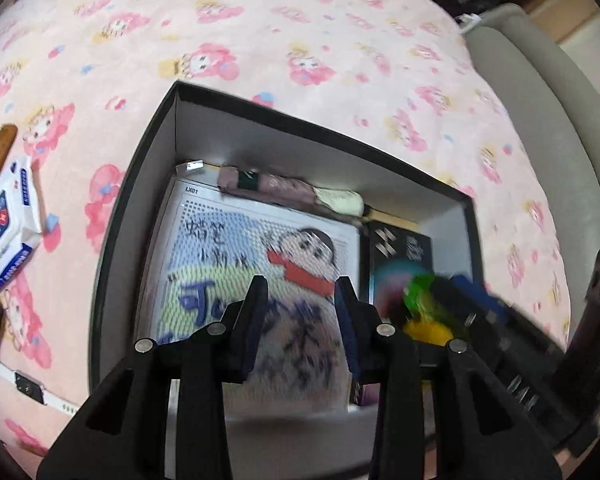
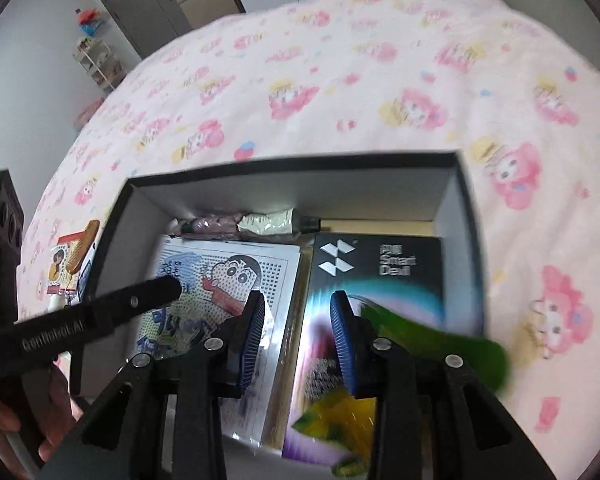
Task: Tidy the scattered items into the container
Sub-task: 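Open the right tool and release the tube in the box, then withdraw both tools from the box toward the scattered items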
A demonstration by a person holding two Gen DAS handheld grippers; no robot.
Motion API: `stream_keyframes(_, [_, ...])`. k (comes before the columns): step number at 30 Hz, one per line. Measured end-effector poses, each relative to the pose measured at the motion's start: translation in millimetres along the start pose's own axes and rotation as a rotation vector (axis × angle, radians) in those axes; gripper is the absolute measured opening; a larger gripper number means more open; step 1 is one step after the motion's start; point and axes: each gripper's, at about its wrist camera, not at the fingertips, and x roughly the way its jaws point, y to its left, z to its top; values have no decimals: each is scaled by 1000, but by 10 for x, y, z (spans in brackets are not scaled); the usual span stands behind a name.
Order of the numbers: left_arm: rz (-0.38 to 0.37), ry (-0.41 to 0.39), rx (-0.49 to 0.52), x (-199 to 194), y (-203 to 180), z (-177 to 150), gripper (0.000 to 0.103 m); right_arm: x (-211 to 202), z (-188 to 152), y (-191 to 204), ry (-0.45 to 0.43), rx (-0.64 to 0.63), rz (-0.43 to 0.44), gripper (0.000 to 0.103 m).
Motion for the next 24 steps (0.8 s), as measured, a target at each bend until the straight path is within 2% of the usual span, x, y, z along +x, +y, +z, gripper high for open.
stream_keyframes(2, [-1, -24, 35, -149, -91, -129, 35, -214, -34, 12, -53, -1, -27, 30])
stream_keyframes(4, [0, -50, 77, -330, -141, -269, 37, -429, -146, 7, -98, 38, 17, 30])
stream_keyframes(6, [1, -71, 115, -474, -188, -399, 39, -540, -267, 26, -115, 60, 21, 30])
stream_keyframes(10, [-5, -102, 175, -689, -226, -614, 40, -696, -571, 178, -149, 63, -57, 30])
stream_keyframes(13, [5, -115, 204, -805, -219, -801, 40, -814, -758, 282, -170, 62, -67, 31])
stream_keyframes(20, [-27, -113, 222, -982, -137, -1122, 41, -1074, -1095, 551, -204, 19, -59, 31])
stream_keyframes(24, [-46, -121, 239, -1081, -73, -1247, 46, -1167, -1215, 705, -218, -7, -41, 33])
